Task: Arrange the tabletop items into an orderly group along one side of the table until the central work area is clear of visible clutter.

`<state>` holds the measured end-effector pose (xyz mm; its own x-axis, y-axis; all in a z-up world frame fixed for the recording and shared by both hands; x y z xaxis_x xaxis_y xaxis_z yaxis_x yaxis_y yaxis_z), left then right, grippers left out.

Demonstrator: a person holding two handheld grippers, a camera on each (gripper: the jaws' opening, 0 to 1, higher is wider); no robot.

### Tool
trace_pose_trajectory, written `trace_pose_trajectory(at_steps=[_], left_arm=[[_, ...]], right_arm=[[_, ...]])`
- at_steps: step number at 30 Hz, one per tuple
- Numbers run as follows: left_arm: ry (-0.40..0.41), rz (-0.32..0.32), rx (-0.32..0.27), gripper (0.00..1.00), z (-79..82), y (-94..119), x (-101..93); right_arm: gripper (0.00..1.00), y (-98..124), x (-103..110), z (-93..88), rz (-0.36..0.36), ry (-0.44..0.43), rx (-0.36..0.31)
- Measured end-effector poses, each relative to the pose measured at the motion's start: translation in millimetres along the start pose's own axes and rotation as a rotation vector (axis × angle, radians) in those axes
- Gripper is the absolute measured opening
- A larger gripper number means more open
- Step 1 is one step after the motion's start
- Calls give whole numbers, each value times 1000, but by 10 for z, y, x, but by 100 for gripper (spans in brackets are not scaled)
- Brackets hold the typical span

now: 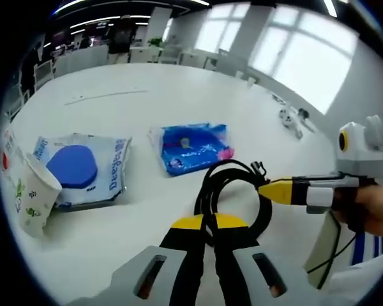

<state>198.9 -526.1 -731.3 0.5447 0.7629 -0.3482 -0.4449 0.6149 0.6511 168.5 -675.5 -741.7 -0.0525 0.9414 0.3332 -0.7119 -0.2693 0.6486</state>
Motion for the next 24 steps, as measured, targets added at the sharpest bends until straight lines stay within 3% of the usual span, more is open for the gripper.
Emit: trace_pose_trajectory(at_steps=[13, 24], left_arm=[[-19, 8, 34, 0, -105, -137, 95], [-17, 0, 39, 1, -144, -200, 142]], right_arm=[[8, -131, -56, -135, 3, 54, 54], [8, -156, -67, -109, 31, 89, 32]])
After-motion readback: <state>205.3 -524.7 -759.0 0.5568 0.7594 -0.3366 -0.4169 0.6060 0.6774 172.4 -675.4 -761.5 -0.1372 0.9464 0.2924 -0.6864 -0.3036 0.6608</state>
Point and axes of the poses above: the point that each gripper's makers call its tool centre point, and the gripper's own axes: y roughly backward along the fingers, x roughly to its left, z roughly out of its top, the point moved 6 cm from there along y, roughly backward along the fingers, and after that the axes turned 3 degrees about y, right-handed, at the moved point
